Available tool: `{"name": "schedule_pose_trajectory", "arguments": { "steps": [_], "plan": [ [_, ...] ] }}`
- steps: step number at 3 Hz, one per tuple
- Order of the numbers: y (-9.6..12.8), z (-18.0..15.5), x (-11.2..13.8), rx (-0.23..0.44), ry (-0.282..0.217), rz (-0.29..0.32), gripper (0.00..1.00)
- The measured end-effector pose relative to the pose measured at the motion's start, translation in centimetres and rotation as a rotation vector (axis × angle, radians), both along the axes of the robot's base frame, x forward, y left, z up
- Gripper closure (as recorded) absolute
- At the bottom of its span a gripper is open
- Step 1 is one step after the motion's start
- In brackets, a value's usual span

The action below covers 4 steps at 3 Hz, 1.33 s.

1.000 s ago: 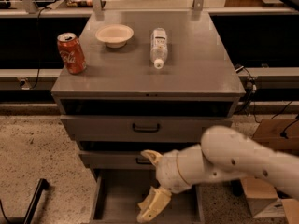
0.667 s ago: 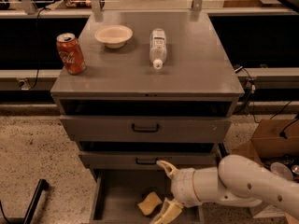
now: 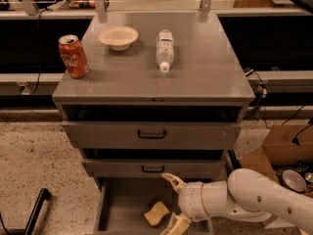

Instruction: Pick sponge from bottom drawer and place on counter

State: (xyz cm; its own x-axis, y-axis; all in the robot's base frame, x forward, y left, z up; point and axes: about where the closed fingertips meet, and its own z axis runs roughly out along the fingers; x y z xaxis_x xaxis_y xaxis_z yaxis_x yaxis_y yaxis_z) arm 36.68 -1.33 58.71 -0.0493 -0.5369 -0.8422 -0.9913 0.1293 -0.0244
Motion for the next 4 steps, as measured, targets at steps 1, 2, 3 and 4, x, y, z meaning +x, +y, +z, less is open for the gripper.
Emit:
{"name": "schedule_pose_trajectory", "arguments": {
  "steps": [1, 2, 3, 4],
  "plan": [
    [-1.1, -2.3, 1.1, -0.01, 0.021, -0.038, 0.0],
    [-3.6, -7.4, 2.2, -0.018, -0.011, -0.068, 0.0],
    [-4.8, -12.1, 2.6, -0.046, -0.078, -0.014, 0.0],
    [-4.8, -13.1, 2.5, -0.05, -0.094, 0.004, 0.0]
  ]
}}
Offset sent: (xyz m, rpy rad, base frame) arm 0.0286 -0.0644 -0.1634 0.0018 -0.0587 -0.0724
